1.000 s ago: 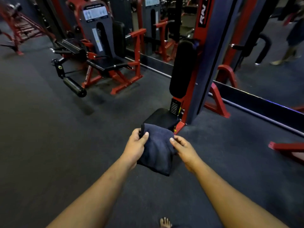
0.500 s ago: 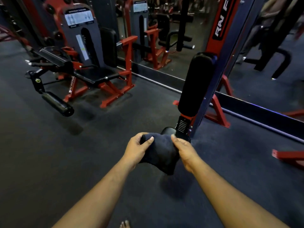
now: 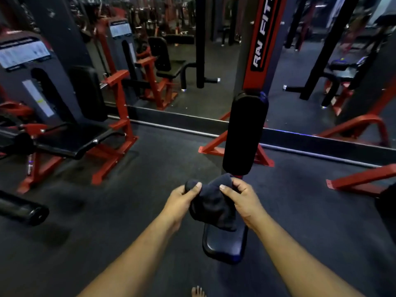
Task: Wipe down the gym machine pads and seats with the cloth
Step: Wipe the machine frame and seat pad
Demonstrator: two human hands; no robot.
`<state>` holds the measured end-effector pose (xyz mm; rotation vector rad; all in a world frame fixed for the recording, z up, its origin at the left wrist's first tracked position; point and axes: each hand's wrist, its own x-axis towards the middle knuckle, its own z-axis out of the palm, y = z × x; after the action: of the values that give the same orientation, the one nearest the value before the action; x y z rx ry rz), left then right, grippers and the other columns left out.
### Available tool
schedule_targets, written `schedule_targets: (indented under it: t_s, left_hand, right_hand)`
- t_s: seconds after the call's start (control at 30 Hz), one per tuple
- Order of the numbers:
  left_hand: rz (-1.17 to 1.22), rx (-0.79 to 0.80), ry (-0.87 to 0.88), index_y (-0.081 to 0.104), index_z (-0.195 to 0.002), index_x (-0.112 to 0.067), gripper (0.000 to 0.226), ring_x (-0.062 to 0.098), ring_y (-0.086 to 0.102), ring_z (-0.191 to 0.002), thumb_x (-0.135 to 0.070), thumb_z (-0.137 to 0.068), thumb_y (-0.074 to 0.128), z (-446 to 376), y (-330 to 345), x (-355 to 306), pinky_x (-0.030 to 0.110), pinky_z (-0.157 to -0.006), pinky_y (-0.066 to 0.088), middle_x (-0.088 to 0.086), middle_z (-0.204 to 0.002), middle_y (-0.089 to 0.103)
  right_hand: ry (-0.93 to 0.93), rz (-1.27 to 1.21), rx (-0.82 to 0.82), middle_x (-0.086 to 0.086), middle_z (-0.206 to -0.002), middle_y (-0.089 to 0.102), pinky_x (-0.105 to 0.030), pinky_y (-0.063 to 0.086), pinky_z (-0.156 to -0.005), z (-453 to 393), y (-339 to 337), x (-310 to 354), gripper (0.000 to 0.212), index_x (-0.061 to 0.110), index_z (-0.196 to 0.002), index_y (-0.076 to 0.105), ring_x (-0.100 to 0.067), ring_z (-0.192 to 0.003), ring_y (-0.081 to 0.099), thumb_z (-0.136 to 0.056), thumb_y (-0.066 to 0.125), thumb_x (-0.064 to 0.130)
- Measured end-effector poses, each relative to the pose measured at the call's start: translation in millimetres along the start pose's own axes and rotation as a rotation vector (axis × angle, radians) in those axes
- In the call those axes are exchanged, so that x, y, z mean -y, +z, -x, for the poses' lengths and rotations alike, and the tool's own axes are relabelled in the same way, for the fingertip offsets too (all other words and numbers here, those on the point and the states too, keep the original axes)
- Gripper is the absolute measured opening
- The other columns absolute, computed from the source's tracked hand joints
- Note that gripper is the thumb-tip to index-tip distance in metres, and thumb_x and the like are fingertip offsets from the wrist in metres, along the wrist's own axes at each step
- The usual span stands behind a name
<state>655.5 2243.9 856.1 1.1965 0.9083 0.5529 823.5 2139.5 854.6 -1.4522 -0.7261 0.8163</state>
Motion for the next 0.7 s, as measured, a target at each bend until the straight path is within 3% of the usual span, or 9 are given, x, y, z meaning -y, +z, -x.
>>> schedule_targets:
  t_s: [0.03,0.1,0.17,0.2,0.3,0.37,0.47,0.57,0.7]
  left_hand:
    - [-0.017,-0.049,0.07,0.075,-0.099,-0.009,0.027,0.032,0.073,-0.102,-0.035,-0.091,0.074,-16.4,-2.9,-4.2,0.034,-0.081,0.056,0.009,-0.098,0.079]
    - [-0.22,-0.163,0.231,0.071,-0.09,-0.012,0.035,0.022,0.069,-0.095,-0.044,-0.081,0.082,-51.6,-14.0,-14.2,0.031,-0.079,0.054,0.005,-0.098,0.073]
    - [-0.509,-0.213,0.372,0.072,-0.085,-0.018,0.042,0.01,0.061,-0.103,-0.056,-0.072,0.081,-83.9,-26.4,-23.2,0.023,-0.089,0.049,-0.004,-0.109,0.064]
    - [-0.55,-0.187,0.405,0.074,-0.085,-0.017,0.037,0.004,0.058,-0.107,-0.051,-0.073,0.084,-94.1,-30.8,-29.3,0.016,-0.091,0.045,-0.009,-0.114,0.061]
    - [-0.42,-0.048,0.43,0.076,-0.094,-0.014,0.022,-0.004,0.066,-0.097,-0.021,-0.078,0.089,-122.5,-36.3,-53.0,0.009,-0.082,0.046,-0.012,-0.105,0.072]
    - [-0.362,0.02,0.415,0.071,-0.092,-0.017,0.024,-0.002,0.068,-0.086,-0.014,-0.076,0.089,-145.5,-39.0,-59.8,0.013,-0.078,0.05,-0.009,-0.09,0.074]
    - [-0.364,0.152,0.393,0.068,-0.093,-0.017,0.028,0.001,0.068,-0.084,-0.01,-0.076,0.089,-191.8,-46.8,-71.8,0.02,-0.078,0.051,-0.006,-0.088,0.073]
    - [-0.394,0.227,0.453,0.065,-0.089,-0.017,0.028,0.001,0.064,-0.075,-0.01,-0.075,0.089,-230.1,-52.8,-86.5,0.018,-0.072,0.05,-0.007,-0.083,0.07]
    - [-0.355,0.356,0.448,0.053,-0.093,-0.016,0.043,0.007,0.048,-0.055,-0.002,-0.073,0.089,-279.3,-61.4,-111.8,0.019,-0.058,0.045,-0.003,-0.071,0.057]
  right_hand:
    - [-0.036,0.028,-0.083,-0.008,-0.107,0.076,-0.045,0.056,-0.098,-12.4,0.5,-2.5,0.014,0.009,-0.108,0.071,-0.024,-0.105,0.071,-0.094,0.072,0.011]
    - [-0.108,0.116,-0.239,-0.005,-0.116,0.067,-0.031,0.054,-0.096,-39.6,2.0,-13.5,0.015,0.008,-0.105,0.071,-0.017,-0.107,0.066,-0.091,0.076,0.014]
    - [-0.146,0.21,-0.331,0.001,-0.126,0.06,-0.021,0.048,-0.094,-62.8,8.0,-23.2,0.015,0.009,-0.101,0.071,-0.013,-0.113,0.06,-0.09,0.077,0.016]
    - [-0.138,0.198,-0.346,0.004,-0.127,0.062,-0.024,0.048,-0.094,-71.8,12.0,-25.6,0.014,0.01,-0.101,0.071,-0.011,-0.113,0.061,-0.091,0.077,0.018]
    - [-0.119,0.11,-0.428,0.006,-0.091,0.069,-0.034,0.053,-0.076,-98.0,28.1,-21.1,0.015,0.011,-0.091,0.064,-0.01,-0.084,0.063,-0.094,0.074,0.022]
    - [-0.135,0.1,-0.517,0.001,-0.078,0.066,-0.026,0.051,-0.066,-112.5,36.7,-12.8,0.017,0.01,-0.089,0.06,-0.011,-0.075,0.06,-0.095,0.072,0.02]
    - [-0.118,0.112,-0.634,0.003,-0.088,0.071,-0.013,0.05,-0.068,-139.3,49.5,-4.4,0.017,0.014,-0.1,0.061,0.002,-0.077,0.066,-0.092,0.075,0.017]
    - [-0.104,0.165,-0.712,0.007,-0.102,0.068,-0.009,0.049,-0.076,-163.6,64.3,-6.4,0.042,0.014,-0.117,0.054,0.01,-0.089,0.064,-0.086,0.082,0.015]
    - [-0.124,0.198,-0.838,-0.001,-0.112,0.066,-0.029,0.054,-0.089,-193.8,84.7,-8.8,0.052,0.016,-0.123,0.048,-0.011,-0.104,0.066,-0.084,0.083,0.016]
